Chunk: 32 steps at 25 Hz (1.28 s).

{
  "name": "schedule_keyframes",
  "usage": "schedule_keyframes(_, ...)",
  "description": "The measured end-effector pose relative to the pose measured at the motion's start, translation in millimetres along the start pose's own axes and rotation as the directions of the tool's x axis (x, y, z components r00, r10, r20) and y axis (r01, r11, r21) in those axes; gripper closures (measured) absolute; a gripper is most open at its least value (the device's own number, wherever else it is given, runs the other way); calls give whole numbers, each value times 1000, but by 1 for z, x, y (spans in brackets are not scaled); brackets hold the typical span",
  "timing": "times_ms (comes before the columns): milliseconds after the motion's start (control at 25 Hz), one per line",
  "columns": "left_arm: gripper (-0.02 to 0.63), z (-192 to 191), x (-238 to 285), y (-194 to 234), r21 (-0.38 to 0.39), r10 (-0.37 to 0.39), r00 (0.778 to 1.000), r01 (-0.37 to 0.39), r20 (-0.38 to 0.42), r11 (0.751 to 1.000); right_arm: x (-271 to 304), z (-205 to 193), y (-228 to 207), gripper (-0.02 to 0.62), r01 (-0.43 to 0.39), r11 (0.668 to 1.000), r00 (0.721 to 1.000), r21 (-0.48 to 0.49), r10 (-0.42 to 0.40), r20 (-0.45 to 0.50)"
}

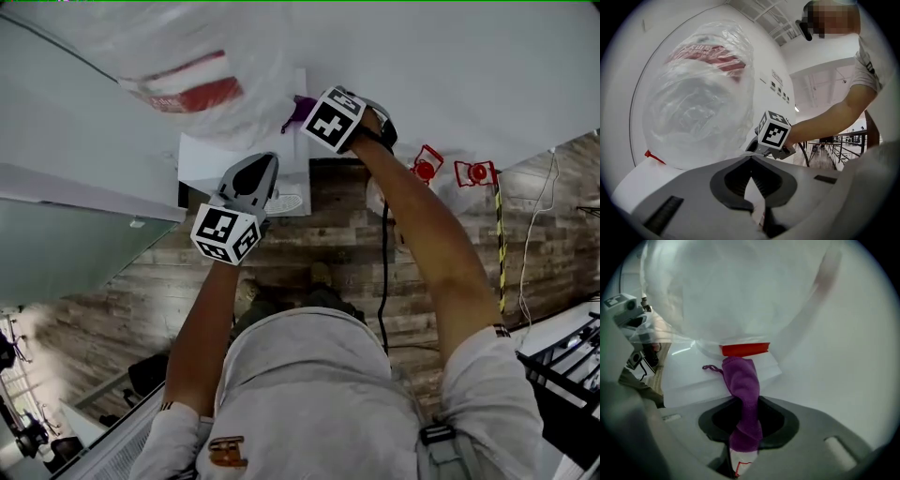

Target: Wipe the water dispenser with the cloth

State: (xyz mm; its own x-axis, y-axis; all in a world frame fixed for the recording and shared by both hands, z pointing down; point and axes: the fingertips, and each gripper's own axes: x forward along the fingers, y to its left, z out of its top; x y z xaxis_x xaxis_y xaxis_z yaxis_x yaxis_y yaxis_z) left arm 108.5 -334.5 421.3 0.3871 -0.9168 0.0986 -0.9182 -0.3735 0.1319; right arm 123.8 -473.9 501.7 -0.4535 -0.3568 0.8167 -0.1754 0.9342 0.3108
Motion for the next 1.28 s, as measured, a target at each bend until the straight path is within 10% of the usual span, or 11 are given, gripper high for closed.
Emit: schedule_keyframes(1280, 607, 6, 5, 17, 14, 72, 997, -72, -4, 997, 54, 59, -89, 491, 97, 992, 984, -80, -83, 161)
